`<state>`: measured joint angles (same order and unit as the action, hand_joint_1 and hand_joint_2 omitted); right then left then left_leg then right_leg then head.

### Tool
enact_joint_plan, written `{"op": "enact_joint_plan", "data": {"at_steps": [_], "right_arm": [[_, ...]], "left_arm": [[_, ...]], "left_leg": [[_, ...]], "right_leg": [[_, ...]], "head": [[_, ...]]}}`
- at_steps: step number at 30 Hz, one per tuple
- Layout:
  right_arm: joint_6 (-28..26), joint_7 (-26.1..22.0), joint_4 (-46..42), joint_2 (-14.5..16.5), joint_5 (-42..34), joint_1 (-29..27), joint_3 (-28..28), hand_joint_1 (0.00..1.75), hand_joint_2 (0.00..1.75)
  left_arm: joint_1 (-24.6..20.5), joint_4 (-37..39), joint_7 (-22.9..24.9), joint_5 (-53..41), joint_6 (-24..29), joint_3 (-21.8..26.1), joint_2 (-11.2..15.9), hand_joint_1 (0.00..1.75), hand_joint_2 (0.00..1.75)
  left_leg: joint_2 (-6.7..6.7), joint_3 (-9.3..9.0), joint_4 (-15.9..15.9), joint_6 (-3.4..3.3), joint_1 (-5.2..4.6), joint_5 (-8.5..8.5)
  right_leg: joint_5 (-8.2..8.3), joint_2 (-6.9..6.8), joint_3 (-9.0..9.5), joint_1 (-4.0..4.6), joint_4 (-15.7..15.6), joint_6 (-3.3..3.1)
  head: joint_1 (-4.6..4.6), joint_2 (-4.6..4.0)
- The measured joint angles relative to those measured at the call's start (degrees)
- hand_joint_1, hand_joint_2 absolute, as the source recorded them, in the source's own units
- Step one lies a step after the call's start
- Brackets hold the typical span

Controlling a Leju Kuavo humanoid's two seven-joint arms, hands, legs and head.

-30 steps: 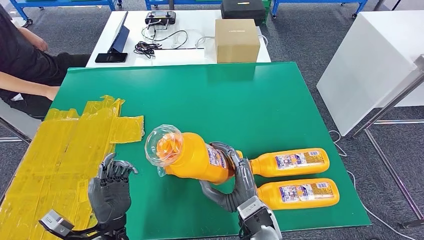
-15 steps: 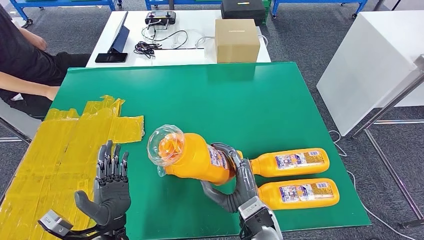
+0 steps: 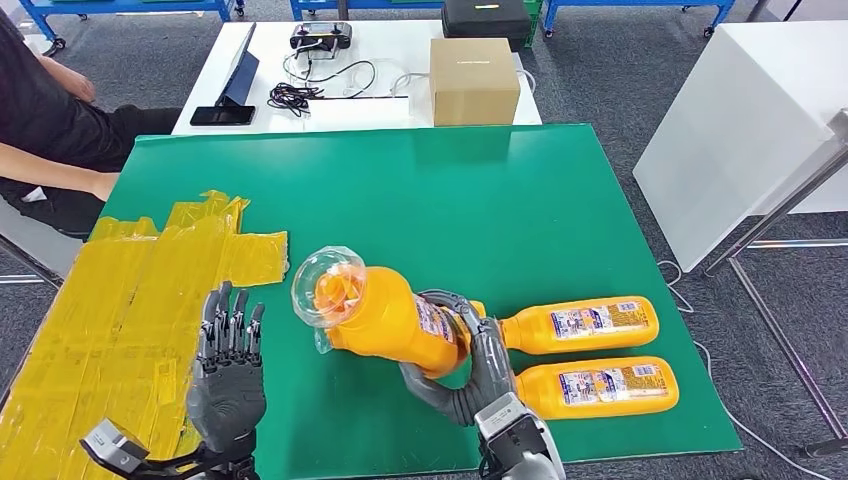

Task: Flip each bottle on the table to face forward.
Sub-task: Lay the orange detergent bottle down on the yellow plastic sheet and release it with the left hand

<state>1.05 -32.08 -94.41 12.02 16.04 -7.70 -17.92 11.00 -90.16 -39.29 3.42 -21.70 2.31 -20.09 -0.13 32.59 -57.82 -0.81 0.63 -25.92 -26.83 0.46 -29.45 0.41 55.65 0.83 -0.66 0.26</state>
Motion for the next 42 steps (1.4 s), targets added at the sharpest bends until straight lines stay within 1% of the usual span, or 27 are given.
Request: {"op": "enact_joint_plan", "data": {"at_steps": [14, 20, 28, 42], "right_arm": [[-0.8, 1.4, 1.6, 0.8, 1.9, 2.0, -0.9, 1.75, 1.75], [-2.0, 2.7, 3.8, 1.5, 3.2, 4.3, -2.7, 1.75, 1.75], [-3.1, 4.0, 7.8, 2.4, 4.2, 7.3, -5.6, 1.75, 1.75], [-3.2, 4.0, 10.7, 3.0, 4.3, 8.4, -6.6, 1.75, 1.75]], "left_arm": [[-0.1, 0.0, -0.8, -3.4, 0.6, -2.0, 0.0, 0.0, 1.75], [-0.2, -0.8, -0.8, -4.7, 1.7, -3.8, 0.1, 0.0, 1.75], [-0.3, -2.0, -0.9, -4.6, 1.8, -5.9, 0.5, 0.0, 1.75], [-0.3, -2.4, -0.9, -4.6, 1.8, -6.7, 1.0, 0.0, 1.75]], "left_leg": [[-0.01, 0.01, 0.0, 0.0, 0.0, 0.0], [-0.02, 0.01, 0.0, 0.0, 0.0, 0.0], [-0.03, 0.02, 0.0, 0.0, 0.0, 0.01], [-0.04, 0.02, 0.0, 0.0, 0.0, 0.01]], "right_leg": [[0.0, -0.01, 0.01, 0.0, 0.0, 0.0], [0.0, -0.02, 0.01, 0.01, 0.0, 0.0], [0.0, -0.04, 0.01, 0.01, 0.0, 0.0], [0.0, -0.05, 0.01, 0.01, 0.0, 0.0]], "head": [[0.0, 0.0], [0.01, 0.0], [0.01, 0.0], [0.0, 0.0]]}}
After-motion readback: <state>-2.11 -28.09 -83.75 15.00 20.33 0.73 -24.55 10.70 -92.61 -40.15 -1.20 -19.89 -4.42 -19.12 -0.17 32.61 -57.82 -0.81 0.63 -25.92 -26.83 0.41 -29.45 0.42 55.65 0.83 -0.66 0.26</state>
